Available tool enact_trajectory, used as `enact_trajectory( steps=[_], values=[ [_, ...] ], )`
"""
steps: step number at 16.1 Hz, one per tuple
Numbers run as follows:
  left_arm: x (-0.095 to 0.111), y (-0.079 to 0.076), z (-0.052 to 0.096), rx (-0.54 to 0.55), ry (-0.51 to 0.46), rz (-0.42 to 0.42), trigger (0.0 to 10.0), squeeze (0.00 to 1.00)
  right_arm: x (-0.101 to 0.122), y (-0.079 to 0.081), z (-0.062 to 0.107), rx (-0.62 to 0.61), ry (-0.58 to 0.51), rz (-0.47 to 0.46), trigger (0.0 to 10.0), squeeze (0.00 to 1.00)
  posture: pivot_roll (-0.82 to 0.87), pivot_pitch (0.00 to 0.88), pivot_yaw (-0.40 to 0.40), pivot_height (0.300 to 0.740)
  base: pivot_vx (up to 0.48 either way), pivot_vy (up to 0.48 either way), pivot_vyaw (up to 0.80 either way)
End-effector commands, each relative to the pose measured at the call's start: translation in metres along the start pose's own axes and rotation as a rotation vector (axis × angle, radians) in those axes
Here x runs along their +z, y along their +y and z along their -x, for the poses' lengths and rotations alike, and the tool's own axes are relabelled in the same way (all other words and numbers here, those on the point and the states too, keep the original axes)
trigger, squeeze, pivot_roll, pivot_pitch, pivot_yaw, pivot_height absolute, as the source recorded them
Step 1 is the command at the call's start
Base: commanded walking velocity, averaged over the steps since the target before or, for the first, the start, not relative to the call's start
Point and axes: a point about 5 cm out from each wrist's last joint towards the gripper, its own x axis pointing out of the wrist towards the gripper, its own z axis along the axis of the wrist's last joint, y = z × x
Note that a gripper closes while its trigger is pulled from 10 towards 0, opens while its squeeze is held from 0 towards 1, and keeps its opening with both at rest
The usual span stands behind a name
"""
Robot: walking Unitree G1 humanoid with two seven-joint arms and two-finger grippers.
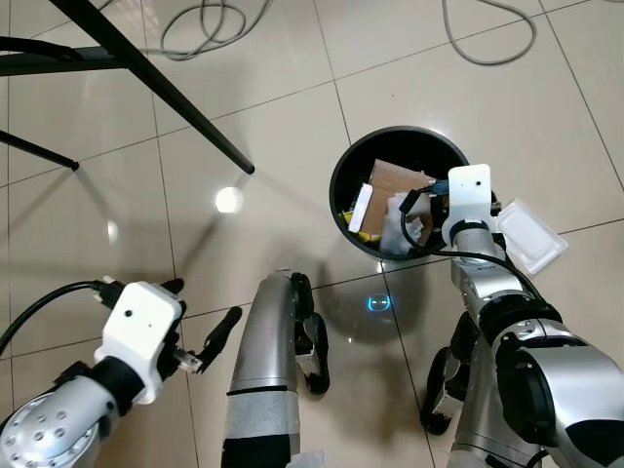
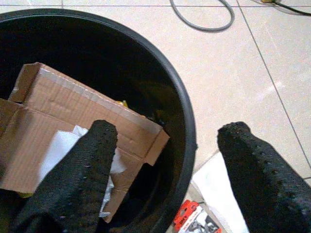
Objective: Picking trash to rubbish bin
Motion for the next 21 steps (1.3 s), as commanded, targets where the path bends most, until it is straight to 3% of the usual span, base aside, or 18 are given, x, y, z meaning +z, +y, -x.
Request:
enact_trajectory(
  steps=[1,8,14,15,16,17,21],
  values=[
    [-0.01,-0.001,0.0,0.009,0.044,0.014,10.0,0.0,-0.019,0.006,0.008,0.019,0.052,0.016,10.0,1.0,0.36,0.568,0.229,0.569,0.0,0.0,0.0],
    [-0.002,0.0,-0.02,0.019,-0.028,0.062,10.0,0.0,-0.026,-0.005,0.009,-0.004,0.048,0.032,10.0,1.0,0.33,0.512,0.208,0.569,0.0,0.0,0.0],
    [0.003,0.001,-0.029,0.016,-0.06,0.066,10.0,0.0,-0.019,-0.005,0.007,-0.007,0.026,0.031,10.0,1.0,0.32,0.479,0.202,0.569,0.0,0.0,0.0],
    [0.003,0.001,-0.03,0.017,-0.064,0.067,10.0,0.0,-0.018,-0.004,0.006,0.016,0.015,0.021,10.0,0.96,0.32,0.472,0.2,0.569,0.0,0.0,0.0],
    [0.004,0.0,-0.032,0.019,-0.071,0.068,10.0,0.0,-0.013,-0.003,0.006,0.048,-0.019,0.001,10.0,0.56,0.32,0.461,0.196,0.569,0.0,0.0,0.0],
    [0.005,0.0,-0.035,0.019,-0.079,0.071,10.0,0.0,-0.008,-0.005,0.004,0.047,-0.043,0.007,10.0,0.0,0.31,0.449,0.195,0.579,0.0,0.0,0.0],
    [0.007,0.001,-0.046,0.008,-0.106,0.068,10.0,0.0,-0.002,-0.011,0.001,0.027,-0.055,-0.007,10.0,0.0,0.29,0.408,0.194,0.619,0.0,0.0,0.0]
  ],
)
